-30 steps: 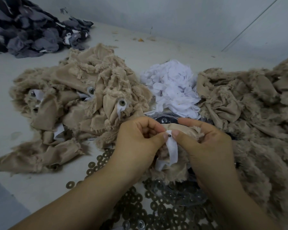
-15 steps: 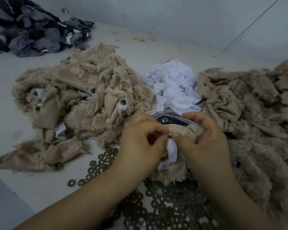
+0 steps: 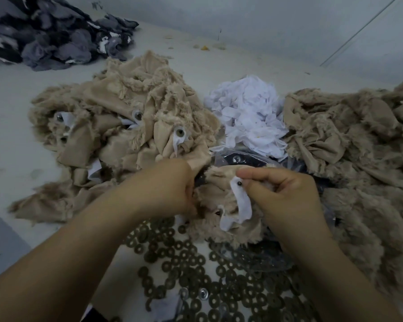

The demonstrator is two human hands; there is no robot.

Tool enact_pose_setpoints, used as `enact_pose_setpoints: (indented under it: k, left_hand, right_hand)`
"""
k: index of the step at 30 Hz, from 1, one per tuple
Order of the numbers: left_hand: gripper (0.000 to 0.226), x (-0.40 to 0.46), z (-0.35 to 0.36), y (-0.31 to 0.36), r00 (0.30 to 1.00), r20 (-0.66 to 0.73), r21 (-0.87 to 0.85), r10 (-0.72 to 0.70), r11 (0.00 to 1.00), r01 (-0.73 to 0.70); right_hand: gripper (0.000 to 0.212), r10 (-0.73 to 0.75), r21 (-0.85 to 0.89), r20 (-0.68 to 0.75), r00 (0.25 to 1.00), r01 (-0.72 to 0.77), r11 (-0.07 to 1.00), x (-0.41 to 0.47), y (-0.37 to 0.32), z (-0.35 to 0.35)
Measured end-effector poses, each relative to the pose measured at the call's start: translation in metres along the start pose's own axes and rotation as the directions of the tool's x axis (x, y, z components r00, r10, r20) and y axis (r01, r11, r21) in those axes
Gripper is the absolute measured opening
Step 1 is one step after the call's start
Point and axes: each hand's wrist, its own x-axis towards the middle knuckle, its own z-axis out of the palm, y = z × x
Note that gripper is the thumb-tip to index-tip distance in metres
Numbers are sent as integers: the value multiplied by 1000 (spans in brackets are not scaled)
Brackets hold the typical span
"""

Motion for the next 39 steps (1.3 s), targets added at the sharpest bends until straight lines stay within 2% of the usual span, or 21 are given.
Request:
enact_pose_setpoints:
  k: [2,4,8,15,19,25,30,39]
  left_hand:
    - [27,-4,4,-8,996,57,204,-68,977,55]
    - [29,-6,12,-10,994,56,257,-91,964,74]
    - [29,-1,22,-8,996,69,207,-62,977,46]
    - [3,2,25,-9,998,30,167,-52,985,46]
    - [16,6,27,-9,996,70,181,-63,982,49]
    - [7,8,30,-9,998,33,177,-55,983,49]
    - [27,5,36,-7,999,-43,259,18,966,-6]
    - [31,5,41,-6,993,-99,268,69,962,-40]
  right_hand:
    - [27,0,-17,1,1000,0,1000,-2,-1,2]
    - [26,5,-26,3,1000,-5,1000,-3,-2,4]
    - [22,19,-40,14,1000,-19,999,-5,-3,7]
    - [25,21,-67,6,1000,-21,998,-4,0,6]
    - [25,15,-83,1,1000,-15,996,-3,1,6]
    - [23,17,-90,-5,1000,-17,996,-3,0,5]
    - [25,5,-102,-5,1000,-5,995,-4,0,5]
    - [24,-18,-96,5,1000,18,995,-3,0,4]
